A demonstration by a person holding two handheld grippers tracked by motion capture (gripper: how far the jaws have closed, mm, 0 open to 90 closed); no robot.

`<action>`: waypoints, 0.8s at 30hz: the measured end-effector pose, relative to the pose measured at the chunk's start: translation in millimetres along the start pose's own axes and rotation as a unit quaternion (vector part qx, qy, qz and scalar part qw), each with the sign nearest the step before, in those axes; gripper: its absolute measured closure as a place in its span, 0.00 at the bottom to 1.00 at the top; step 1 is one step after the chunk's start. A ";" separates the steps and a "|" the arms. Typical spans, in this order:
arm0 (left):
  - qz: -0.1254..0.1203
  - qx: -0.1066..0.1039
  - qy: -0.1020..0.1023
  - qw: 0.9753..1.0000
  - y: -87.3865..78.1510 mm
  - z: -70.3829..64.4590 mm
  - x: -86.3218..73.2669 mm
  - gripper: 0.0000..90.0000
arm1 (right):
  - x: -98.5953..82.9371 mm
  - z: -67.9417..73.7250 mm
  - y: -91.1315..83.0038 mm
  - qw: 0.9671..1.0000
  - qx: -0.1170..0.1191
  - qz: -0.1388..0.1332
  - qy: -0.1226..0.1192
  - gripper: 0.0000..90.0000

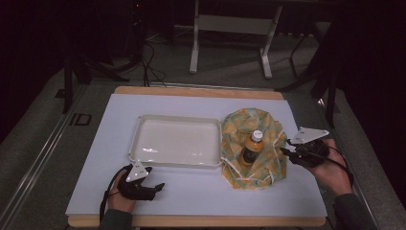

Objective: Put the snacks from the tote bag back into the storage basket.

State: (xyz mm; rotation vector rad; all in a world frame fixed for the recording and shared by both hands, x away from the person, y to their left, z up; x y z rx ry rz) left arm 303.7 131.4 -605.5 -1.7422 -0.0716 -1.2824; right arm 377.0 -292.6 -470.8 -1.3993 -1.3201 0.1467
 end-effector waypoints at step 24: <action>0.003 -0.001 0.002 1.000 0.8 -0.4 -0.3 0.26 | 23.0 5.2 -1.2 0.998 0.026 0.024 -0.059 0.63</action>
Point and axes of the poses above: each handheld gripper's, and its own axes: y roughly forward along the jaws, x roughly out of its top, z roughly to its left, the point moved 10 cm from there along y, roughly forward along the jaws
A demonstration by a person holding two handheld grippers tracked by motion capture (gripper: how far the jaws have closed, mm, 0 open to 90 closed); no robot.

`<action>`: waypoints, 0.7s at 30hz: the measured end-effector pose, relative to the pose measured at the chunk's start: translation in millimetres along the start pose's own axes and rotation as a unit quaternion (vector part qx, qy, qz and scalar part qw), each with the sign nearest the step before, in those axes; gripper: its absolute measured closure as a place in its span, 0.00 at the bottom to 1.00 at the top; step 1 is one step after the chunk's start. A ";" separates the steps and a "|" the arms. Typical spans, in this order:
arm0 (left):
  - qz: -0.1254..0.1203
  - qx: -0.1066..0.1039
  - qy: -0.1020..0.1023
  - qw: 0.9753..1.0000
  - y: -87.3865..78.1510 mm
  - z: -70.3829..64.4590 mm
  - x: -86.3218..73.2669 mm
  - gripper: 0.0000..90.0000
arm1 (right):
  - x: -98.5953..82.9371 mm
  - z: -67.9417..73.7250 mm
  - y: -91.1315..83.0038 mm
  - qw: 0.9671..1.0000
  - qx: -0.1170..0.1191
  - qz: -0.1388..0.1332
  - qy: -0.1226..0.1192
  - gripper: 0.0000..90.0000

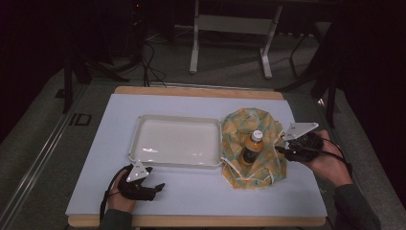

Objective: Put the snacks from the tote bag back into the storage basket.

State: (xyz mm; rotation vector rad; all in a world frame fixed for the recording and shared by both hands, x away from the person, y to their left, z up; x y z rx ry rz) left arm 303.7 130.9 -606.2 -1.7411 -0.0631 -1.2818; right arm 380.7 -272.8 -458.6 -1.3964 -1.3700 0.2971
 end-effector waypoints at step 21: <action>0.004 -0.002 0.001 1.000 0.5 -0.3 -0.5 0.26 | 16.1 4.0 3.7 0.999 0.019 0.015 -0.026 0.63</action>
Point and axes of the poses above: each handheld gripper's, and its own axes: y roughly forward along the jaws, x roughly out of its top, z roughly to its left, the point moved 10 cm from there along y, roughly forward along the jaws
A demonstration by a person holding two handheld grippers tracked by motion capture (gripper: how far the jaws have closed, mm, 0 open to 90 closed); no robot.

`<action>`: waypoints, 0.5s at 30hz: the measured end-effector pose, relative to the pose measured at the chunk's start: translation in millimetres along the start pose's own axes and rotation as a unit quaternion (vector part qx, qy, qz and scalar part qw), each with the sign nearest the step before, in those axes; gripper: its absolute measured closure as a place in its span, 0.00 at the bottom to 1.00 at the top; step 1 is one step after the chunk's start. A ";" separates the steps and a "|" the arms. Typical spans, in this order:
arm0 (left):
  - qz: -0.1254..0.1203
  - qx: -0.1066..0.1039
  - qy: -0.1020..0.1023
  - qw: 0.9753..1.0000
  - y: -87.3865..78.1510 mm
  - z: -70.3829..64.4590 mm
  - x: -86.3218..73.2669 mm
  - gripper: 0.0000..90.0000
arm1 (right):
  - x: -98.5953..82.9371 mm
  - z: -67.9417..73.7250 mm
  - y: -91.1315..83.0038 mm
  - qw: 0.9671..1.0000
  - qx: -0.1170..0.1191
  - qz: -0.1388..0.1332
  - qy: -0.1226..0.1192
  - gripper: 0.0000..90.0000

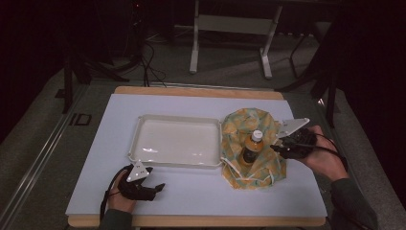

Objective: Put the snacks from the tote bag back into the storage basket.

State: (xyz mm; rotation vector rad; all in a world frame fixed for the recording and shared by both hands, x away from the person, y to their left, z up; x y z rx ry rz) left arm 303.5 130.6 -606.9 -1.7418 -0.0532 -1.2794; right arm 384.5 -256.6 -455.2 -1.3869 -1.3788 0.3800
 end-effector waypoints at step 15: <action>0.001 0.000 0.001 1.000 0.3 -0.2 -0.2 0.26 | 10.3 -0.4 6.5 1.000 0.013 0.010 -0.006 0.60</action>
Point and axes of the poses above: each handheld gripper's, and its own axes: y roughly forward along the jaws, x roughly out of its top, z roughly to its left, the point moved 10 cm from there along y, roughly forward along the jaws
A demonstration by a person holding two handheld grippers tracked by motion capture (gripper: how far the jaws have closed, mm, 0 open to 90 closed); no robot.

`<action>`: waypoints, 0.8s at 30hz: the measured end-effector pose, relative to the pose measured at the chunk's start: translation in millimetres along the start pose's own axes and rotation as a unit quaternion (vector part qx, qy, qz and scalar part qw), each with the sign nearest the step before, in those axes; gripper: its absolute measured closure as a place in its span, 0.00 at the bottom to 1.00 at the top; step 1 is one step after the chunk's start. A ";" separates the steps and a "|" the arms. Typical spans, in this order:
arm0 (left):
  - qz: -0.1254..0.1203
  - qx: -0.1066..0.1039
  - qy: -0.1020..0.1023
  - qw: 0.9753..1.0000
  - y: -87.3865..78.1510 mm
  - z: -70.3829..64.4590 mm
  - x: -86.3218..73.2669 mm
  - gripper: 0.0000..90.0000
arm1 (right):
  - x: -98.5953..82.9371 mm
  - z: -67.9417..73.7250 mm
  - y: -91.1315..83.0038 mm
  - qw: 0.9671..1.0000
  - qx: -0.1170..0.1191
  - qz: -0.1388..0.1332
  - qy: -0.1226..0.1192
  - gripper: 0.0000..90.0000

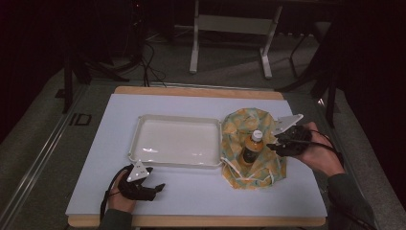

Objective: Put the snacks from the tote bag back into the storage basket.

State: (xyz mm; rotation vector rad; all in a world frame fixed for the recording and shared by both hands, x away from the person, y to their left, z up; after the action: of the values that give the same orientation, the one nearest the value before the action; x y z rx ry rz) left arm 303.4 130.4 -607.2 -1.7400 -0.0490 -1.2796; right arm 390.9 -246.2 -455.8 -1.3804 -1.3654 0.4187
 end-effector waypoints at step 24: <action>0.002 -0.001 0.002 1.000 0.2 -0.4 -0.2 0.26 | 21.1 -0.2 8.2 1.000 0.011 0.016 -0.023 0.58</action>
State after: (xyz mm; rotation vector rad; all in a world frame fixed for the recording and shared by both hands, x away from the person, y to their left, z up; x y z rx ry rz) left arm 303.1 130.1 -607.4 -1.7391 -0.0430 -1.2803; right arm 400.7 -226.0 -453.7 -1.3830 -1.3736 0.4881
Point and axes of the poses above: each handheld gripper's, and its own axes: y roughly forward along the jaws, x roughly out of its top, z roughly to its left, the point moved 10 cm from there along y, roughly forward along the jaws
